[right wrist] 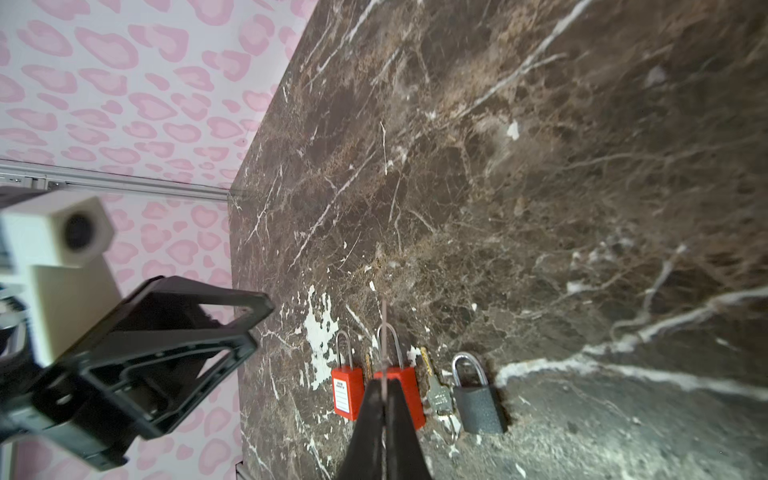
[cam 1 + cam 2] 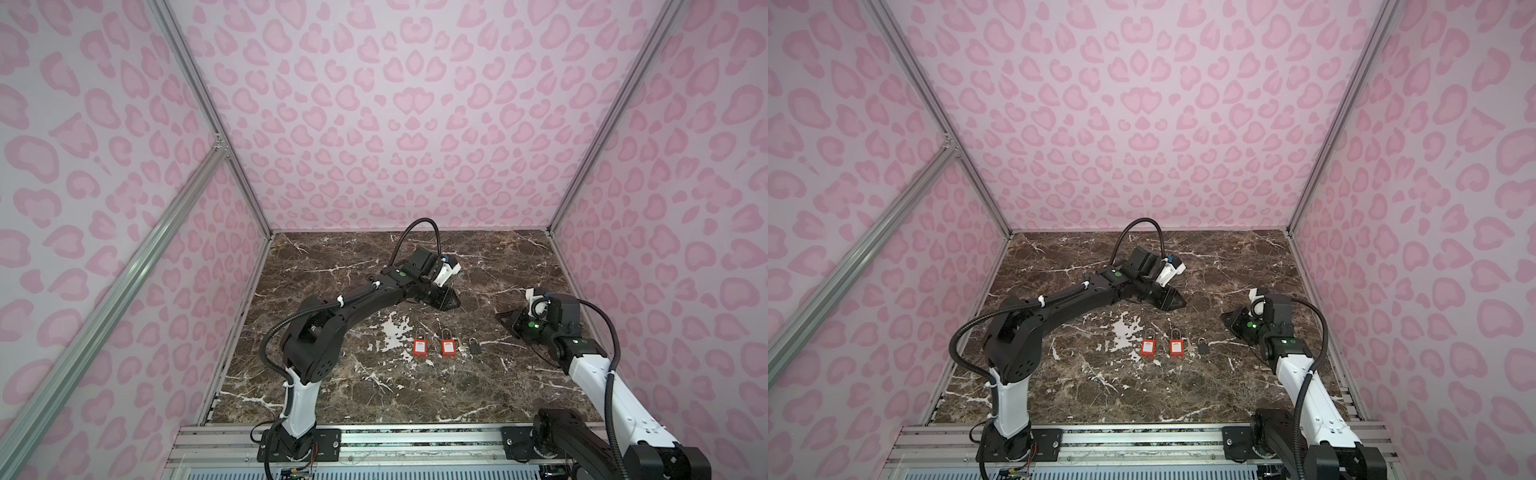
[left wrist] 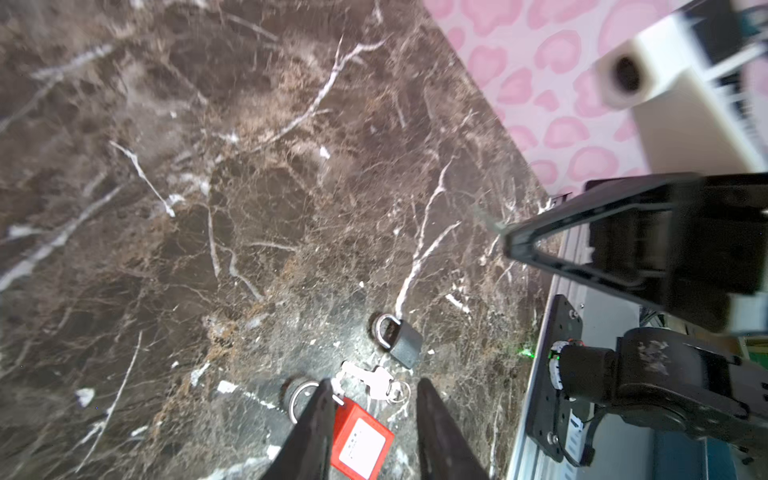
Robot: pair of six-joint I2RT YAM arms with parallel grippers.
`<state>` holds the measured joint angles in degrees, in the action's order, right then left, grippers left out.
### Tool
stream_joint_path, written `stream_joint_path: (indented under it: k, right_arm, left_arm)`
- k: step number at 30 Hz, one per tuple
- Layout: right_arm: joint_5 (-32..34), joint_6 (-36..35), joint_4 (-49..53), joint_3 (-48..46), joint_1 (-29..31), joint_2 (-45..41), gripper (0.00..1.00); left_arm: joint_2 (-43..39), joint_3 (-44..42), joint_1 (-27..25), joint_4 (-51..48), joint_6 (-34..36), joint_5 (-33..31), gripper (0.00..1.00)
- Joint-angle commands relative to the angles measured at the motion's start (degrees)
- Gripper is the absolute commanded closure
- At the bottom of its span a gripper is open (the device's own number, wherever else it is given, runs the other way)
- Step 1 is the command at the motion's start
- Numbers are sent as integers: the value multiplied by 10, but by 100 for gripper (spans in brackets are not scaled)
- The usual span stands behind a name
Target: Lock with the key
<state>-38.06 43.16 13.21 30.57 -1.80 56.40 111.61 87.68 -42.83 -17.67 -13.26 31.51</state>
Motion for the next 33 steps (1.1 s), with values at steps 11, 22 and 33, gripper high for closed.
stream_joint_path:
  k: [11, 22, 33]
  right_arm:
    - [-15, 57, 1, -54, 43, 38, 100]
    - [6, 79, -46, -107, 45, 16, 100]
    - [-9, 51, -63, -94, 44, 76, 100]
  left_arm:
    - [-60, -64, 14, 48, -19, -11, 65]
    - [-62, -58, 15, 40, -16, -8, 65]
    - [-64, -55, 16, 42, -23, -6, 65]
